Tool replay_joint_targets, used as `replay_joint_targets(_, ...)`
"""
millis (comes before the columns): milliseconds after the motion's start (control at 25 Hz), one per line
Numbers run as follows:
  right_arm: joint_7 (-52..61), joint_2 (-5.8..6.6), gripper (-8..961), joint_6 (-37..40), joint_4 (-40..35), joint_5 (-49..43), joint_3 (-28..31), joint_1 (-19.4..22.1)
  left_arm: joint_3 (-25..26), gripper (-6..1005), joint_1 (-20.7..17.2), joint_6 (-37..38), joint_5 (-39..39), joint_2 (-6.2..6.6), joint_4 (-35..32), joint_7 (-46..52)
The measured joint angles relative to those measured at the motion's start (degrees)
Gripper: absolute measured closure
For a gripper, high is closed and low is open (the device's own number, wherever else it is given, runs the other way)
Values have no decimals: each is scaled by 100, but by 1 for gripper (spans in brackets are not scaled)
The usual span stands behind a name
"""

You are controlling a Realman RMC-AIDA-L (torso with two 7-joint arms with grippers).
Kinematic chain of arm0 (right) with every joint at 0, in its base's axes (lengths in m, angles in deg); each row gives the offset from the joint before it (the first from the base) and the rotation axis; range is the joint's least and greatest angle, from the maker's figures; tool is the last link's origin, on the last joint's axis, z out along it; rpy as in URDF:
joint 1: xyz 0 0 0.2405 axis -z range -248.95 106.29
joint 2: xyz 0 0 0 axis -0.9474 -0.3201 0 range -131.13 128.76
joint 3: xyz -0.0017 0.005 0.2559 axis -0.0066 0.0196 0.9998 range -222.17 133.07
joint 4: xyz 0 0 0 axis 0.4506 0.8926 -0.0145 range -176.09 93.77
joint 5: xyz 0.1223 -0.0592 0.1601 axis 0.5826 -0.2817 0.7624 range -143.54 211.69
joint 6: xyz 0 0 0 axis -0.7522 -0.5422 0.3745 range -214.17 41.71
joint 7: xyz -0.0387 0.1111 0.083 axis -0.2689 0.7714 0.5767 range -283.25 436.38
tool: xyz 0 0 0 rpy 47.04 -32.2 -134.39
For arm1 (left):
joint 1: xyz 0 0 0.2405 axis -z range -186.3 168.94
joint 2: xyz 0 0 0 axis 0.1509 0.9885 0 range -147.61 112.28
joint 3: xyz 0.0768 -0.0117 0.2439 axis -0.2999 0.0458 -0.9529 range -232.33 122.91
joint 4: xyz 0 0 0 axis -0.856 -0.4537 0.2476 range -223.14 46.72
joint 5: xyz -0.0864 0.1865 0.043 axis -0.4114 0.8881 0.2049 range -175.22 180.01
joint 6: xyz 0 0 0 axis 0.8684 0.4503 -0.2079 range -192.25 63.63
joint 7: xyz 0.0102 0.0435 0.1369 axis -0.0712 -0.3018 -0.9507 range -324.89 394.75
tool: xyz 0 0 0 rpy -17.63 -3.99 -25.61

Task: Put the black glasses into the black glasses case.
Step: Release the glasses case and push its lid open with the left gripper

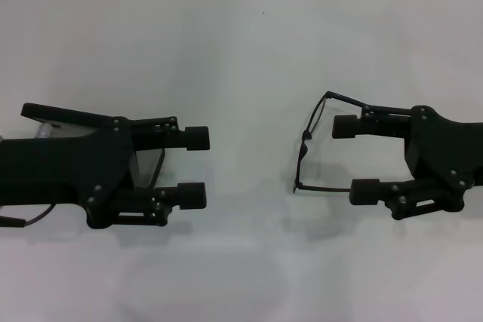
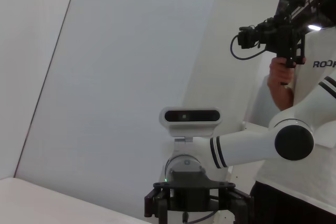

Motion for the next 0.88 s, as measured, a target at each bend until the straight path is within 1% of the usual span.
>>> replay_joint_targets(440, 1, -18, 85, -1, -3, 26, 16, 31, 24, 257, -6, -10, -42, 5, 19, -80)
replay_joint_targets(560, -19, -16, 85, -12, -3, 29, 74, 58, 239, 258, 16, -11, -66, 3, -96, 27)
replay_joint_targets(680, -31, 6, 85, -19, -4, 26, 233, 132, 685, 258, 7, -23, 12, 10, -819, 524)
replay_joint_targets(800, -44, 26, 85, -12, -2, 32, 437, 271, 1143, 258, -23, -49, 205, 8, -1868, 1159)
replay_joint_targets(880, -65, 17, 85, -8, 0, 37, 589, 399, 1383, 258, -53, -68, 325, -11, -2601, 1430)
